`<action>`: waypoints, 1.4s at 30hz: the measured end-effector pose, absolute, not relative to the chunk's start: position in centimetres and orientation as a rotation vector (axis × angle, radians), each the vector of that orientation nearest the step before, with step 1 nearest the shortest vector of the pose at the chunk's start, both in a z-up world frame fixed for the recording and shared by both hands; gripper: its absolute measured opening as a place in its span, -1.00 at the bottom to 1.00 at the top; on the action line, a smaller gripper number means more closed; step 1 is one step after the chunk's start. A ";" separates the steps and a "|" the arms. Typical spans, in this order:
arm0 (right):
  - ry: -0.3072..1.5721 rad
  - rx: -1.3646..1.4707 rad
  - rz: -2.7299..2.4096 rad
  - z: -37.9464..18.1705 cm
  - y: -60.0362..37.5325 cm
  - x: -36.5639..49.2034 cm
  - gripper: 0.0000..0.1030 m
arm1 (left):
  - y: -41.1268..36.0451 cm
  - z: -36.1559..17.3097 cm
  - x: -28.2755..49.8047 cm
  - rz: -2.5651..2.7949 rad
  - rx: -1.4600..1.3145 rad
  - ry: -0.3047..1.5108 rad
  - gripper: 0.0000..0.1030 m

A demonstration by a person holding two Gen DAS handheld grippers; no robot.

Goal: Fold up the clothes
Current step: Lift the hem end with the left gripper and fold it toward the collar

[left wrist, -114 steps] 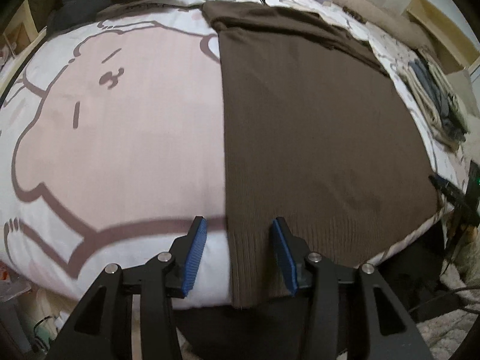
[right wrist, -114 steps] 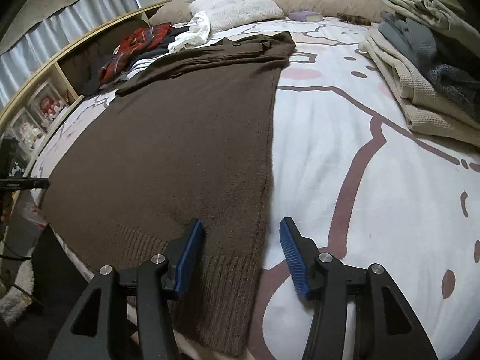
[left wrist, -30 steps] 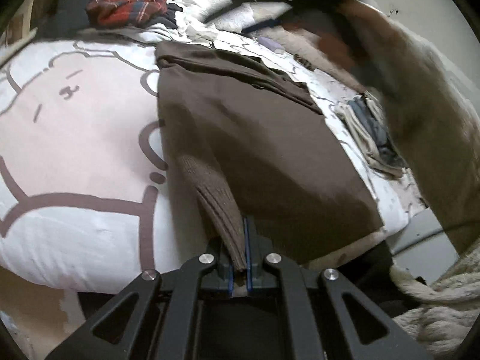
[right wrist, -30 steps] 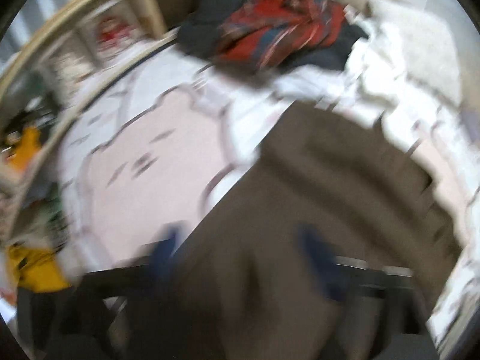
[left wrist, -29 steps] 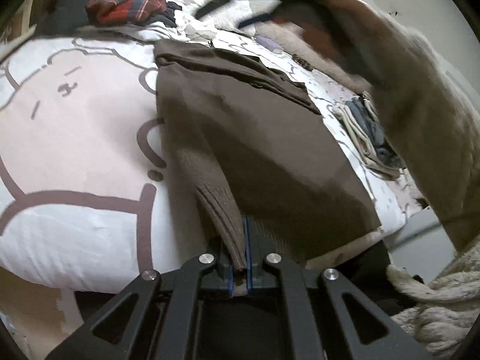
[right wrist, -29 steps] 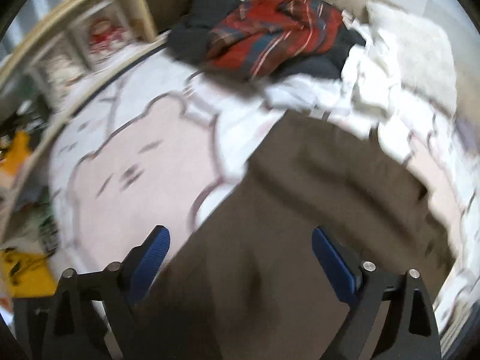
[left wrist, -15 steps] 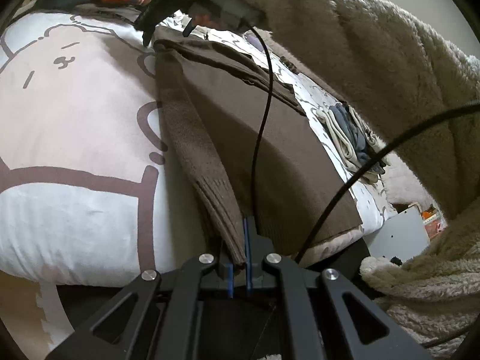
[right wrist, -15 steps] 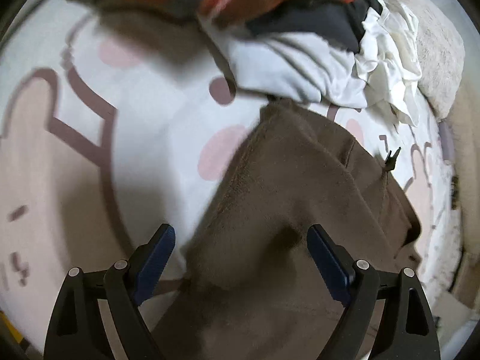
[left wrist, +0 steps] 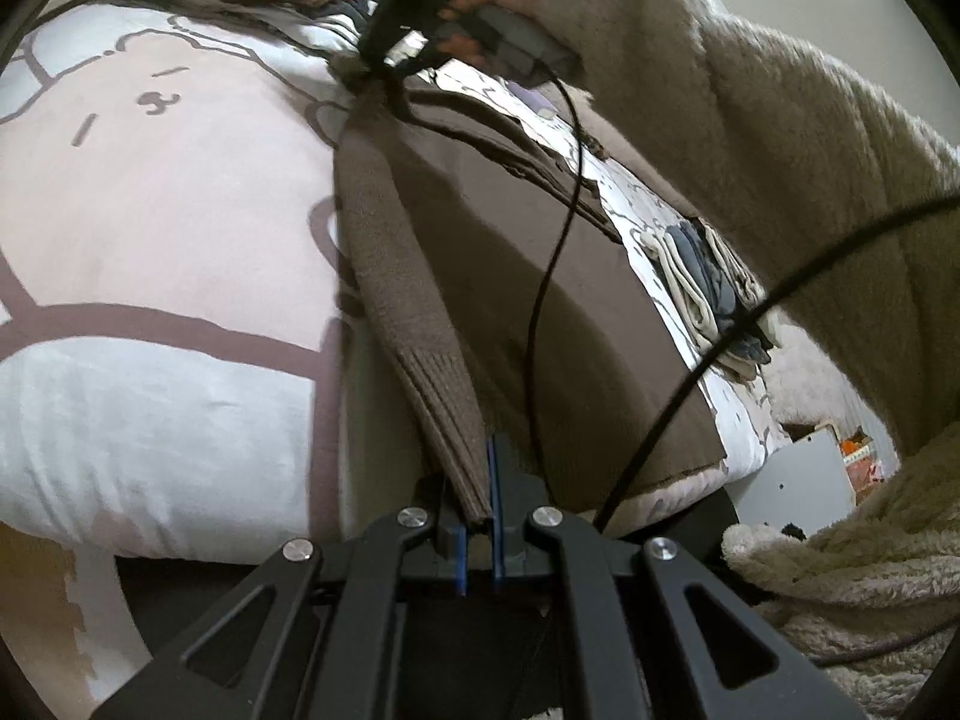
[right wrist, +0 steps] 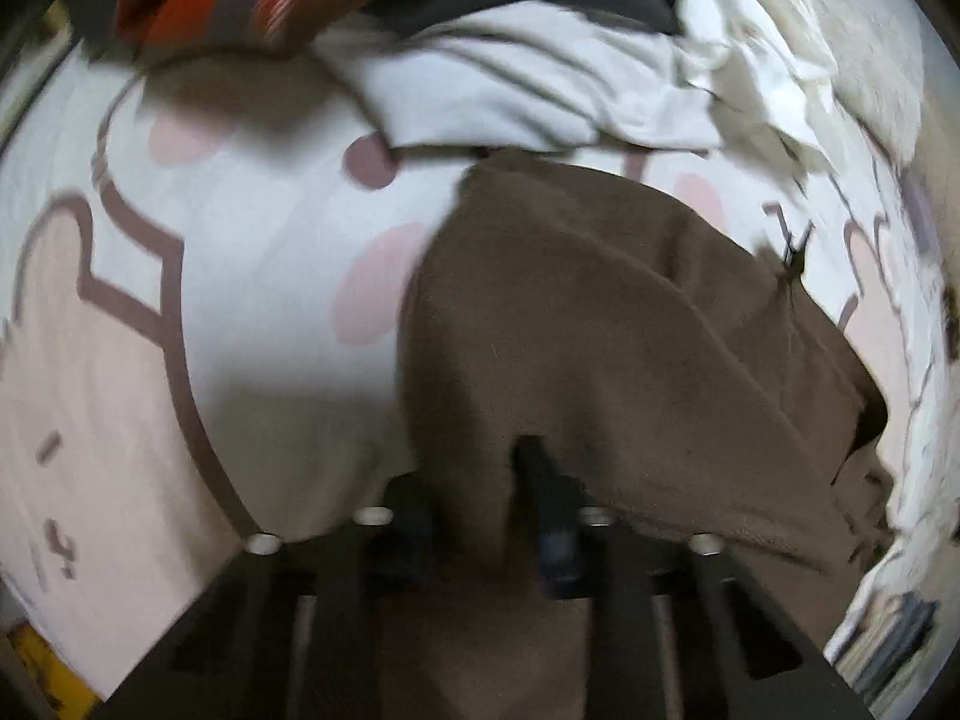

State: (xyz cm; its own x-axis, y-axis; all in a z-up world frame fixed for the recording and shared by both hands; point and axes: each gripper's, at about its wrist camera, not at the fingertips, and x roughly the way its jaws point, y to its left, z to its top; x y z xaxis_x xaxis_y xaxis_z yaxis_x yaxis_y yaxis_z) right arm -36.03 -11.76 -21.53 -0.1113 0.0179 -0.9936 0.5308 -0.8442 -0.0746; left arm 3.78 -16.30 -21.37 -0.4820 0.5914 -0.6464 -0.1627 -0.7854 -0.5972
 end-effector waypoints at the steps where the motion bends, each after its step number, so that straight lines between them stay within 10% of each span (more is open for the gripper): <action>1: 0.565 1.804 -2.024 -21.1 -11.2 -36.1 -0.66 | -16.6 -21.3 3.8 2.284 -1.251 -0.661 -0.89; 15: 0.092 1.600 -2.195 -11.1 1.6 -35.2 -0.72 | -13.5 -13.4 4.1 2.399 -1.028 -0.291 -0.89; 25: -0.321 1.549 -2.284 -10.3 16.8 -35.3 -0.72 | 2.4 -9.8 3.2 2.101 -0.871 0.160 -0.89; 42: -0.725 1.580 -2.250 -23.0 33.2 -35.1 -0.72 | 16.0 -19.2 -1.7 1.674 -1.125 0.122 -0.89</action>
State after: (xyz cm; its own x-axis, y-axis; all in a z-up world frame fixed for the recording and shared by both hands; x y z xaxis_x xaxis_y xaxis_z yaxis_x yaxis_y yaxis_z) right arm -35.13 33.16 -23.04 -0.3518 -0.5098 -0.7851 -0.0444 -0.8287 0.5580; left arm -1.72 16.02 -19.24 0.0101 0.6977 -0.7163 -0.7944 -0.4294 -0.4295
